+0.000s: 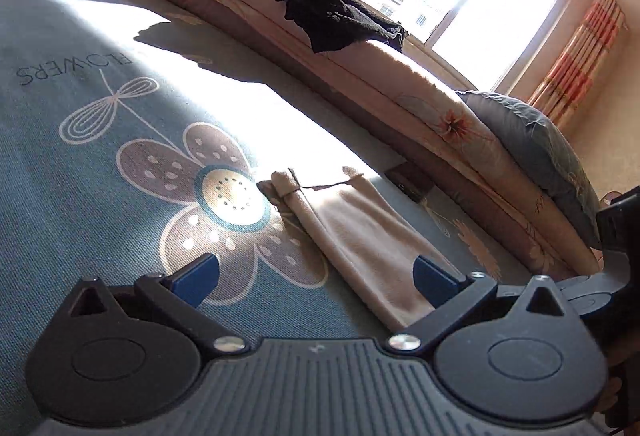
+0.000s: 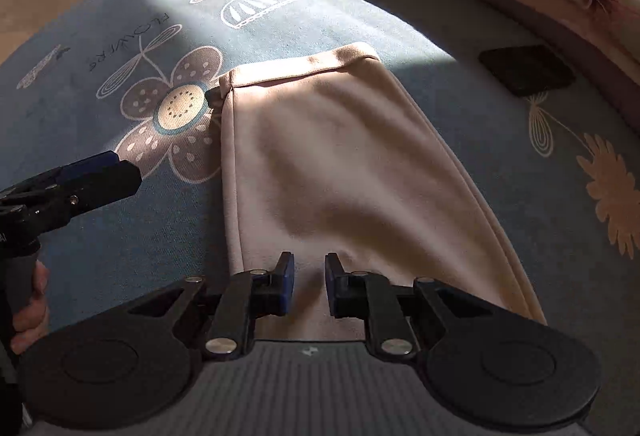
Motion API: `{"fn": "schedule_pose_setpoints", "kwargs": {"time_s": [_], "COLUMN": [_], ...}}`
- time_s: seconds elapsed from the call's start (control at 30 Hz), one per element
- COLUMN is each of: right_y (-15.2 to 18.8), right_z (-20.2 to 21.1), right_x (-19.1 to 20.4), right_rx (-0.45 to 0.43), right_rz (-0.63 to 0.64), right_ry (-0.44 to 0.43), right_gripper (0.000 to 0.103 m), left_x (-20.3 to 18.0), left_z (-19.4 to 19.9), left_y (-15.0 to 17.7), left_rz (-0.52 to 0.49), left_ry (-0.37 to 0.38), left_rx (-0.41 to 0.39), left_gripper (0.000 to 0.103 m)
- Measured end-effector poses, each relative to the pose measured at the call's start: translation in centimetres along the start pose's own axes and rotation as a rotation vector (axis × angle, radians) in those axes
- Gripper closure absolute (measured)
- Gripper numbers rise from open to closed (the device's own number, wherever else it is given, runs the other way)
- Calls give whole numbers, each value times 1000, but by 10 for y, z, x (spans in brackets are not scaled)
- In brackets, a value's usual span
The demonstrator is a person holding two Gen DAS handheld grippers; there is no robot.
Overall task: Fold clothes
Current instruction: 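Move the open right tool back along the strip toward the left tool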
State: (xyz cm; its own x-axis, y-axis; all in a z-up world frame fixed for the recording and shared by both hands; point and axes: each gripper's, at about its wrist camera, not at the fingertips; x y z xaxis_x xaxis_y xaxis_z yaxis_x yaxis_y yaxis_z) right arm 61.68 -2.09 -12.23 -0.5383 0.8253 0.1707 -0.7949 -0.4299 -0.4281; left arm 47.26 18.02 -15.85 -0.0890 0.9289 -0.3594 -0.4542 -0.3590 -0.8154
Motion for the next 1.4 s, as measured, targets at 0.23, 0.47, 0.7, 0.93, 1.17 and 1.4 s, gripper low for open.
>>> {"fn": "schedule_pose_setpoints", "kwargs": {"time_s": [0.23,0.47,0.7,0.93,1.17,1.4], "right_y": [19,47,64,87,109,134], "right_z": [9,16,33,35,51,57], "right_x": [13,-29,7,-51,-12,-31], "right_rx": [-38,-70,-51,-96,-54,-42], "right_rz": [-111,-305,-200,-480,-367,-505], "right_ry": [-152,36,-73,134,46,16], "right_gripper": [83,82,78,75,65,59], "left_x": [0,-2,-6,-12,-29,-43], "left_z": [-1,-5,-6,-8,-9,-10], "left_y": [1,4,5,7,10,14], "left_rz": [0,0,-18,-45,-128,-173], "left_ry": [12,26,32,48,125,263], "left_rx": [-13,9,12,24,32,37], "left_gripper": [0,0,0,1,0,1]}}
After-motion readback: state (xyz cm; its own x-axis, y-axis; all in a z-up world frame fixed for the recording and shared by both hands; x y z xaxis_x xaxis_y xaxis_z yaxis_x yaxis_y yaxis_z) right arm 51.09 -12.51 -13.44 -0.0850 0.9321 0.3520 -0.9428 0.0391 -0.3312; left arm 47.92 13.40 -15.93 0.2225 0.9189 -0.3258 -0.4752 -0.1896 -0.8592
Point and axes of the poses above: each gripper's, at about its wrist camera, not at the fingertips, and z roughly against the way its jaws point, x to its left, y to its underside, and after that the axes turned 13 degrees about -z, right-handed
